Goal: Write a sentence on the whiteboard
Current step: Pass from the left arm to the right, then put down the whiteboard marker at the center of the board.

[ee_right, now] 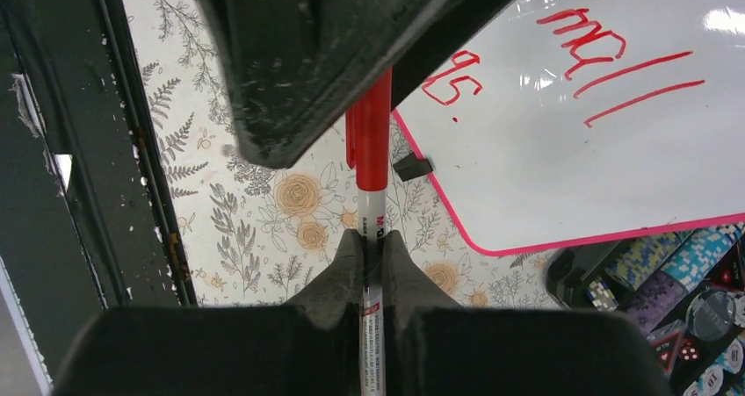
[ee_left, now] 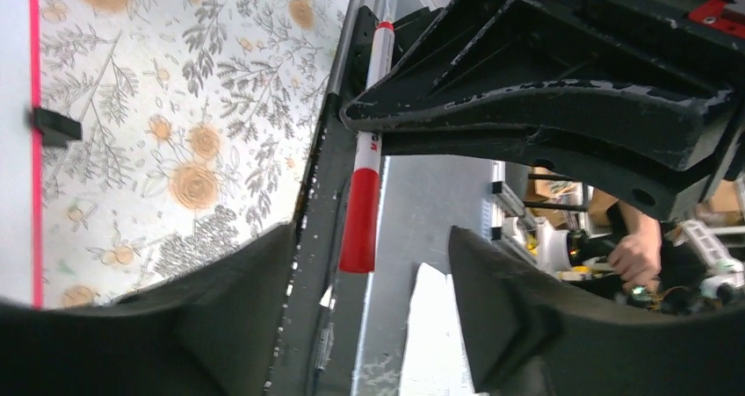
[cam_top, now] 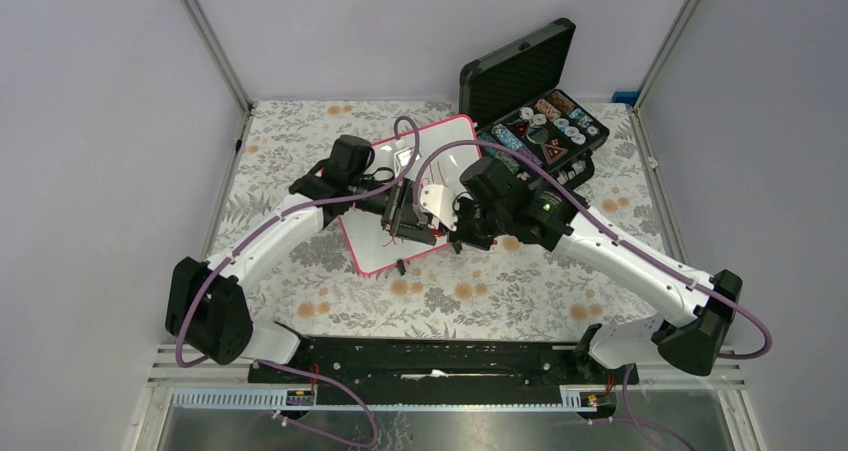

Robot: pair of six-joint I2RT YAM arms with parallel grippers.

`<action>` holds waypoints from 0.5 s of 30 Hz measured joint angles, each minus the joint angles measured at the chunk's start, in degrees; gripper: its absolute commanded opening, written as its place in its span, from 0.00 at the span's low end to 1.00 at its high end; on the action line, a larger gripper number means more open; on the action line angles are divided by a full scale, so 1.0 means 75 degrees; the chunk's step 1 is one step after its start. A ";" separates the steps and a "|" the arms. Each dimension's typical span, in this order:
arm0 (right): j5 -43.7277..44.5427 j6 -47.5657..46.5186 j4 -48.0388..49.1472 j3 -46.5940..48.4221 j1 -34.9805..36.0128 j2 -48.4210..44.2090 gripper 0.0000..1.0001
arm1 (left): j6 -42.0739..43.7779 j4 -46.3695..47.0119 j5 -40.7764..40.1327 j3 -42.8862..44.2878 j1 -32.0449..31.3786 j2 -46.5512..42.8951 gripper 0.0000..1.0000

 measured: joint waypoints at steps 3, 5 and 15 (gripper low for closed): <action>0.0111 0.0149 0.0023 -0.0087 -0.0055 -0.0102 0.00 | 0.0070 -0.0087 -0.0219 0.0006 0.0076 -0.0050 0.98; 0.0015 0.0326 0.0017 -0.0149 -0.0259 -0.0195 0.00 | 0.0102 -0.0146 -0.0367 0.0017 0.0265 -0.0111 0.99; -0.1224 0.1215 0.0175 -0.0586 -0.3599 -0.0245 0.00 | 0.0087 -0.0405 -0.1664 0.1029 0.2122 -0.0685 0.99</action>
